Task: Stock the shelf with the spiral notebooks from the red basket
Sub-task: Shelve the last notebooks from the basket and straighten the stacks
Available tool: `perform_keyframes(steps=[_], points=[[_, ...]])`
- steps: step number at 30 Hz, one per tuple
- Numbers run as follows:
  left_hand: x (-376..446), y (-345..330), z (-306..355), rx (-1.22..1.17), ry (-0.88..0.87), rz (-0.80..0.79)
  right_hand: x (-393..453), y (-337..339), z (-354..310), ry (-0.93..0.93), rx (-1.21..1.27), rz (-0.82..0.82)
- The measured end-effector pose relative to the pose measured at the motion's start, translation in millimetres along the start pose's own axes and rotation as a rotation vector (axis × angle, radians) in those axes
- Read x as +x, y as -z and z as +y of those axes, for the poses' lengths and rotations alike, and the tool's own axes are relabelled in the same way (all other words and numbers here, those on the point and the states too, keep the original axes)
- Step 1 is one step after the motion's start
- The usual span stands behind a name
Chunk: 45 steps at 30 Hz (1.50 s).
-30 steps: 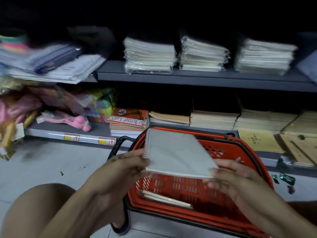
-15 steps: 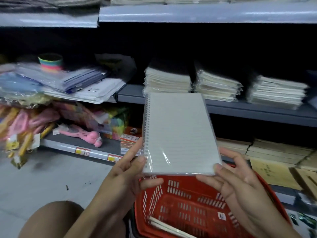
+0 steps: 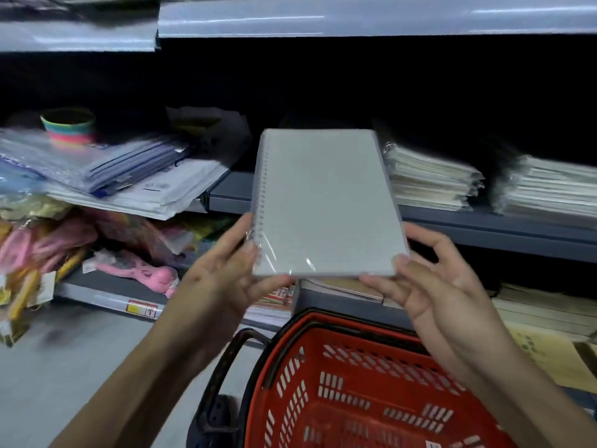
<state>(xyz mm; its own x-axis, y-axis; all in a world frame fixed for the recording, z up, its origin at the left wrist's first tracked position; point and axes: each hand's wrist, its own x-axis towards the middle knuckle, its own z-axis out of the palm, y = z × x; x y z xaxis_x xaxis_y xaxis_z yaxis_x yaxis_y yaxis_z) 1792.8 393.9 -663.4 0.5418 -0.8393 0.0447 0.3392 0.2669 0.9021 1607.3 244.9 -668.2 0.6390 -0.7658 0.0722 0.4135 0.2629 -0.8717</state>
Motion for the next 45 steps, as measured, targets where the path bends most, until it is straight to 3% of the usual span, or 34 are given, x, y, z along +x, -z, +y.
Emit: perform_keyframes(steps=[6,12,16,20,26,39,45], points=[[82.1,-1.2,14.7,-0.139,-0.066,0.134,74.4,-9.9,-6.7,0.004,0.112,0.026],[115.7,-11.7,9.8,-0.168,-0.171,0.303,122.9,-21.5,2.0,-0.025,0.051,0.14],[106.5,-8.1,1.3,-0.032,-0.28,0.365,112.5,-12.7,0.7,0.007,0.005,0.115],[91.9,-8.3,-8.5,0.138,-0.33,0.414,94.6,-2.9,13.2,0.114,-0.2,0.216],[103.9,-10.5,-10.0,0.264,-0.444,0.476,104.4,-4.3,20.9,0.242,-0.237,0.269],[202.3,-12.2,9.4,0.488,-0.372,0.574,194.0,-29.4,37.7,0.339,-0.223,0.549],[216.0,-11.4,15.9,0.515,-0.314,0.58,205.2,-28.4,33.7,0.314,-0.278,0.542]])
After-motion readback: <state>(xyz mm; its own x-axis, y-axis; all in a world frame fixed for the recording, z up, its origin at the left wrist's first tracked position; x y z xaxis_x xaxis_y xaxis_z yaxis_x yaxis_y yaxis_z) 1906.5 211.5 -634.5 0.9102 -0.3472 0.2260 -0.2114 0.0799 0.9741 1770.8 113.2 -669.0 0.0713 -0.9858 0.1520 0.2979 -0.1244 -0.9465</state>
